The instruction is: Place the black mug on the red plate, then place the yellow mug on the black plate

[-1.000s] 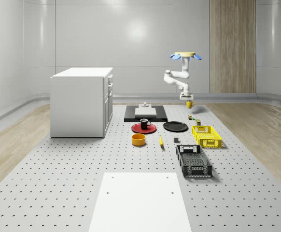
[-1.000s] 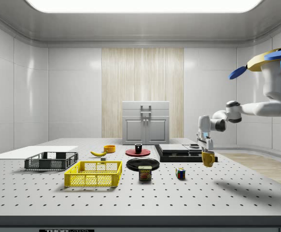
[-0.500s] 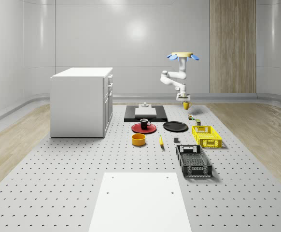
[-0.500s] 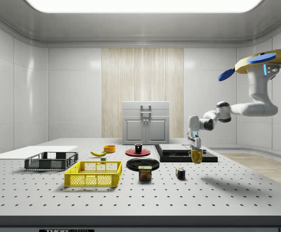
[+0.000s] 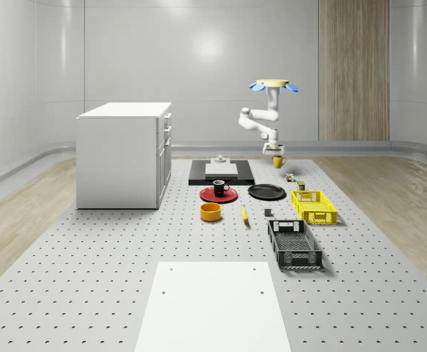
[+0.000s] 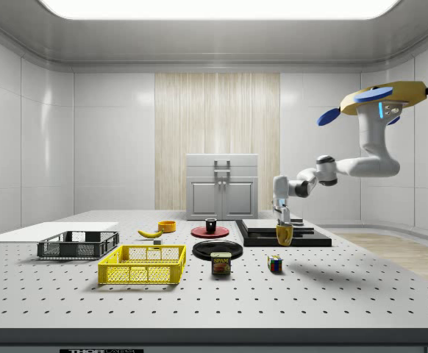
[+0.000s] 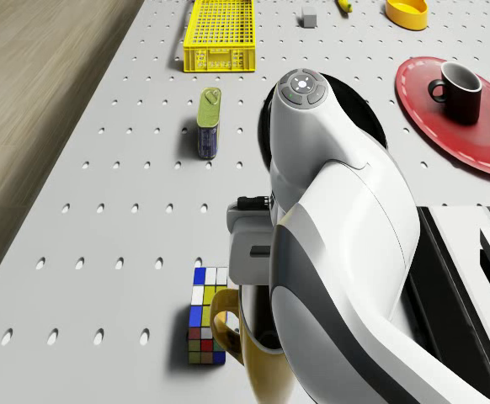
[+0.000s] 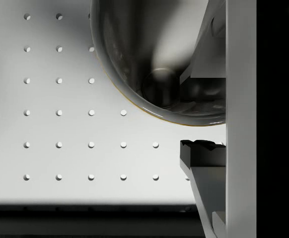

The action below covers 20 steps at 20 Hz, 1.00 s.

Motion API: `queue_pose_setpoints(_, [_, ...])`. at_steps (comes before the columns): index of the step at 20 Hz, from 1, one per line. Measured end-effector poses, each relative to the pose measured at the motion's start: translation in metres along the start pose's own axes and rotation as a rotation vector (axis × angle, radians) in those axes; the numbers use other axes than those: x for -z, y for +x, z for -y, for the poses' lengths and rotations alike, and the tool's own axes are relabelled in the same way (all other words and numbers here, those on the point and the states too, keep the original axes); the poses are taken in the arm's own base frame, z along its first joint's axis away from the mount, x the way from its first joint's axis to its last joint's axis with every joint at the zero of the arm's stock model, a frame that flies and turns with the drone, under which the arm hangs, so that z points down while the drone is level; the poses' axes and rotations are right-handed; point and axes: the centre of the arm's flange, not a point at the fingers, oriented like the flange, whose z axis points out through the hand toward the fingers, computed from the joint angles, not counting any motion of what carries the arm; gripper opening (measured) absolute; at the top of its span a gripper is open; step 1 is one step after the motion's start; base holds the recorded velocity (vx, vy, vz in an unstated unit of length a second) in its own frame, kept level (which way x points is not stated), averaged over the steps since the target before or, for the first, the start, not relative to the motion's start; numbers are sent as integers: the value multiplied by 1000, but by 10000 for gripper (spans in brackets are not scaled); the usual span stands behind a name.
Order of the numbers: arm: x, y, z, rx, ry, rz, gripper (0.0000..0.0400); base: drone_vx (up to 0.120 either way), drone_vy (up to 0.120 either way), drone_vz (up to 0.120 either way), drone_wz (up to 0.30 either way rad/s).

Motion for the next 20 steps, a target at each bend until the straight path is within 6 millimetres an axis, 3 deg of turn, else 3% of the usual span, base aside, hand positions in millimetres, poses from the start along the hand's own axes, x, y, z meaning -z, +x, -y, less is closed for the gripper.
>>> queue_pose_setpoints(20, [0,0,0,0,0,0,110,120,-120,0,0])
